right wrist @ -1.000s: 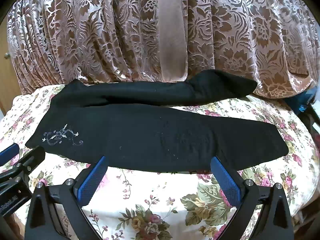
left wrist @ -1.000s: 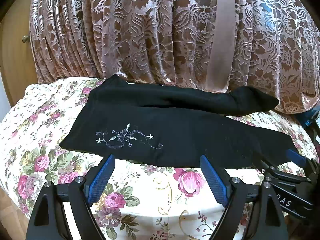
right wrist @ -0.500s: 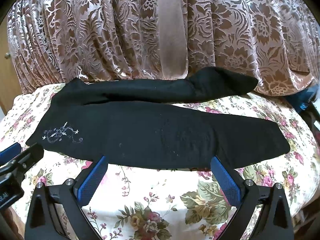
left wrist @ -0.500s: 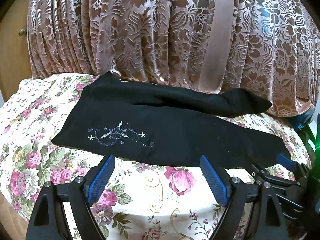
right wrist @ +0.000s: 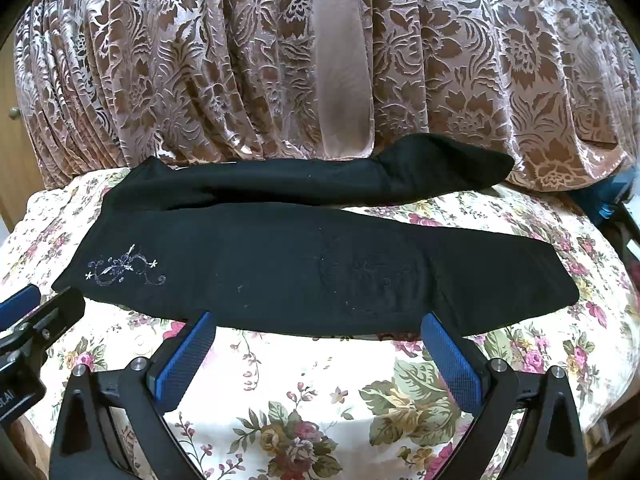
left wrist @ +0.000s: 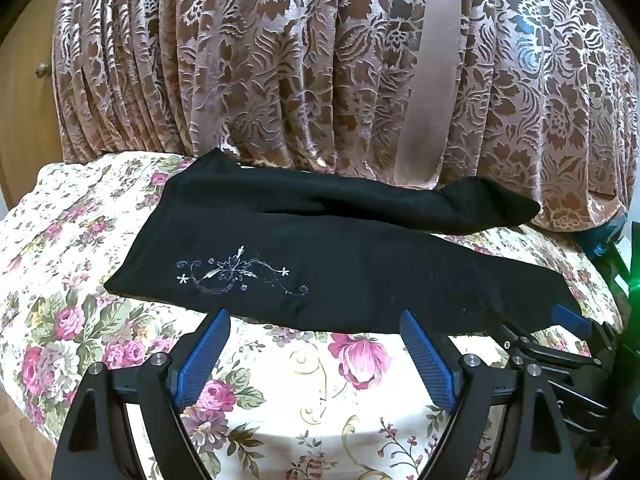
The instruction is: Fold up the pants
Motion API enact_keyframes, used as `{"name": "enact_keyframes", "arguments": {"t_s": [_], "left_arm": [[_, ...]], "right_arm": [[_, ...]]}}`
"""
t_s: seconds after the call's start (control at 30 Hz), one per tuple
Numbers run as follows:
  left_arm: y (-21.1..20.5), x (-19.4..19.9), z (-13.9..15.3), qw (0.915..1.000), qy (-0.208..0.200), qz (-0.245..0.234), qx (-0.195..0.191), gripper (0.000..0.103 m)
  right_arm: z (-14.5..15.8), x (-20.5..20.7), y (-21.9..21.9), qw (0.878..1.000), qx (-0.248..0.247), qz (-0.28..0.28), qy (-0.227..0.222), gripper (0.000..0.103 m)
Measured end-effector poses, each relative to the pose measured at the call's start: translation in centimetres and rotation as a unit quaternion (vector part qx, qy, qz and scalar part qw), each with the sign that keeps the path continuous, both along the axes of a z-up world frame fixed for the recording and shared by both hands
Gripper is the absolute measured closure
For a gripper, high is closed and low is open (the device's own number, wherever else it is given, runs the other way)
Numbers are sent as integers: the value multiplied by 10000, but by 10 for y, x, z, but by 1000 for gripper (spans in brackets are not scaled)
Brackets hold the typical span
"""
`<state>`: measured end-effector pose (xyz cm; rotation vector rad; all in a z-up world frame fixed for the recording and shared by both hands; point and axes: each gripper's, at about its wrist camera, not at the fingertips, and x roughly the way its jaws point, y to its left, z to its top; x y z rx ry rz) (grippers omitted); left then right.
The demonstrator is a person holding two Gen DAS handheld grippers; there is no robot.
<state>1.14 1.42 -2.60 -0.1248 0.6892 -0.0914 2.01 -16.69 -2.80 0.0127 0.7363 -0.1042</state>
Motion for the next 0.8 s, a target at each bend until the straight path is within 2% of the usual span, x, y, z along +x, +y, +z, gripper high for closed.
{"name": "enact_keyframes", "arguments": {"t_s": [0.8], "left_arm": [[1,-2,-1,10000,9,57,61,15]], "right_arm": [[0,2,-3,10000,13,-20,86,0]]}}
